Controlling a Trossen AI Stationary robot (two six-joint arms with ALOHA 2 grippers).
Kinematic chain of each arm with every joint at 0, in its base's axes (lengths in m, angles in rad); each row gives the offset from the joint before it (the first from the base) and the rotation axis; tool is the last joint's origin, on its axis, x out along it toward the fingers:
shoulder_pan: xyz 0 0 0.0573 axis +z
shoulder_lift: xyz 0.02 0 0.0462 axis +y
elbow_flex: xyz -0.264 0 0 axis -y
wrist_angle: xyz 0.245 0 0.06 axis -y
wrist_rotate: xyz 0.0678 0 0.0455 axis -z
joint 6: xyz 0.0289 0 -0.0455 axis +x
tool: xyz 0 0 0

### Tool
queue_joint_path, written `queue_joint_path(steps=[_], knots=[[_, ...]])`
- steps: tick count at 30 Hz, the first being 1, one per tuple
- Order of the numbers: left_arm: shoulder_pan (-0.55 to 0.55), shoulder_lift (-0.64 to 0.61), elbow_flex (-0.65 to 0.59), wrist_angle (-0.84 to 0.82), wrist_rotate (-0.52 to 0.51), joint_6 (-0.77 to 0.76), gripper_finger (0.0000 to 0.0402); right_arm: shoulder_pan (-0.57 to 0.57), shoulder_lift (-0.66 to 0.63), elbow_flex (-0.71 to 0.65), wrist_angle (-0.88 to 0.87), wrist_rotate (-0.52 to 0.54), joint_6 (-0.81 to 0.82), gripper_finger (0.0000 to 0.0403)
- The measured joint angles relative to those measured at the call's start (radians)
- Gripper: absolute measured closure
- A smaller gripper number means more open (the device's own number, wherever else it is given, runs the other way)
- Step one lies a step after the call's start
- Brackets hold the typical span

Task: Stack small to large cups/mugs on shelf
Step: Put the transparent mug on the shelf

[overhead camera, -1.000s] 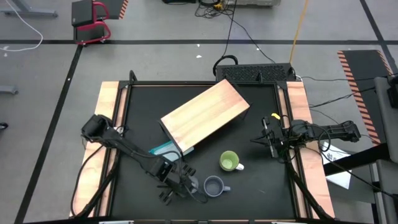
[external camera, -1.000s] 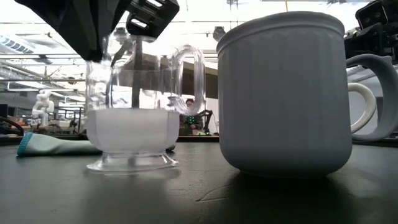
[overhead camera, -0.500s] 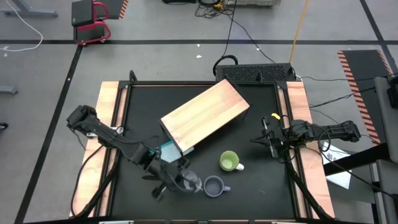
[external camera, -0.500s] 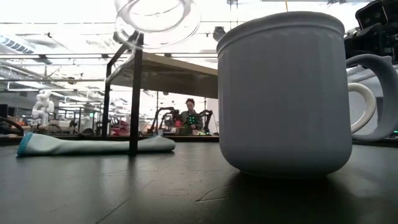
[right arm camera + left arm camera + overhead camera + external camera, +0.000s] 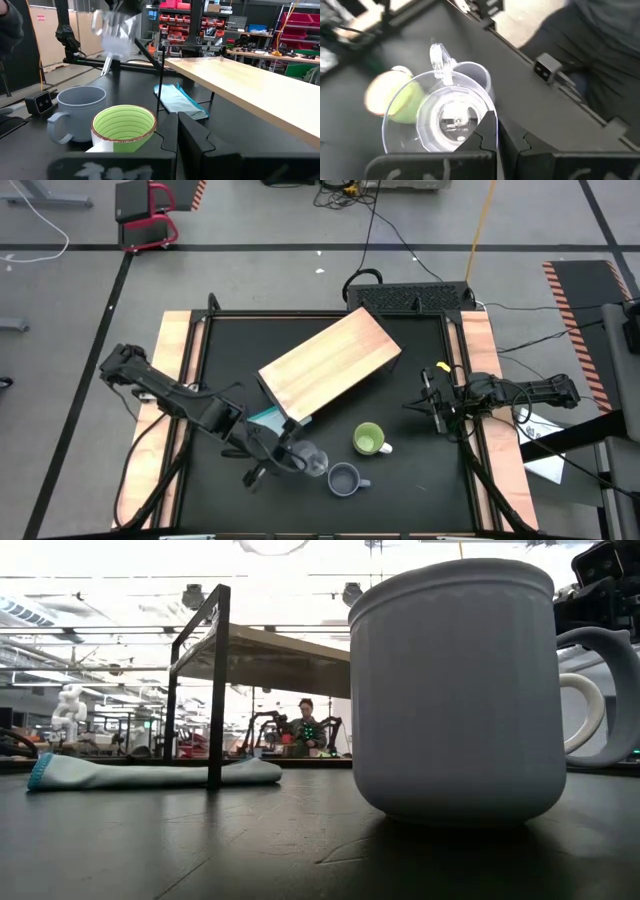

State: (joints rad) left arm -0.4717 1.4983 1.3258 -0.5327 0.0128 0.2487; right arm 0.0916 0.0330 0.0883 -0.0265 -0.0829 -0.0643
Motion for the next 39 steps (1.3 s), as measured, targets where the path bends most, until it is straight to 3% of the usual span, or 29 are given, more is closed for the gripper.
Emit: queue_joint_path(steps=[9,25,34,39], knots=[[0.001,-0.107,0.0,-0.079,-0.098,0.032,0.0401,0.0,0.0,0.0,0.0,0.0,0.0,0.0403],[0.059,-0.2,0.0,-0.186,-0.172,0.046,0.0401,0.0,0.0,0.0,0.0,0.0,0.0,0.0403],[0.071,-0.345,-0.001,-0.241,-0.166,0.03,0.0401,0.0,0.0,0.0,0.0,0.0,0.029,0.0403],[0.045,-0.432,-0.08,-0.24,-0.196,0.007,0.0401,0.0,0.0,0.0,0.0,0.0,0.024,0.0403]])
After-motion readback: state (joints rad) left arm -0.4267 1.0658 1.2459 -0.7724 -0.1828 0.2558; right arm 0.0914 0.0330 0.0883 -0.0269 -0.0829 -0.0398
